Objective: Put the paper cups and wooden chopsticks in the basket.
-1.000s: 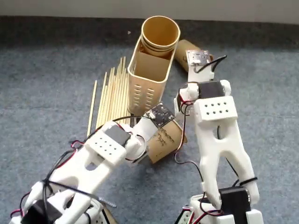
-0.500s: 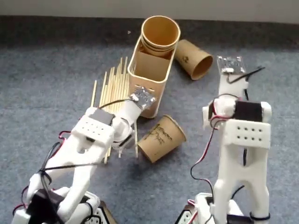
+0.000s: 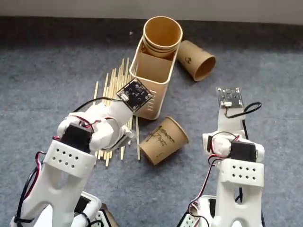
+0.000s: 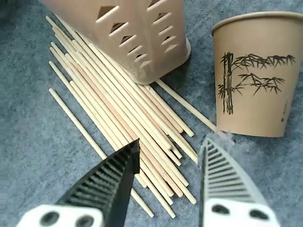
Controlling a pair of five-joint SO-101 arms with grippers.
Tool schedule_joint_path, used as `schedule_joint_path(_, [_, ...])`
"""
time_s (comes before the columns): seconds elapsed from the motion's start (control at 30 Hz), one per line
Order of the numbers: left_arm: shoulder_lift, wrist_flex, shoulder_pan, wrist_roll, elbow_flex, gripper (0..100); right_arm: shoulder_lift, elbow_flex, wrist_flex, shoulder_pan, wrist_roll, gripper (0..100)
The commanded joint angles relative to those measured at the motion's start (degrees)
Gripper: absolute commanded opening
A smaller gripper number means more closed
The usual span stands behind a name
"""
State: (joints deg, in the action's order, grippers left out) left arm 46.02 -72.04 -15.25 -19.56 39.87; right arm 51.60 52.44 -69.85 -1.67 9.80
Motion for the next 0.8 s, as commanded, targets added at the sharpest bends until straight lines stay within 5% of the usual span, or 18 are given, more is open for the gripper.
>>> schedule_joint_path(0.0, [2.51, 5.80, -2.68, 5.01, 3.56, 22, 2.86, 0.04, 1.19, -0.31, -2.55, 28.6])
schedule_joint_path(0.27, [2.59, 24.62, -13.14, 10.29, 24.31, 22, 4.70, -0.04, 0.66, 2.15, -4.13, 28.6])
schedule_joint_path(0.77, [2.86, 19.34, 6.46, -3.60, 34.24, 22, 4.18, -6.81, -1.01, 2.59, -4.40, 28.6])
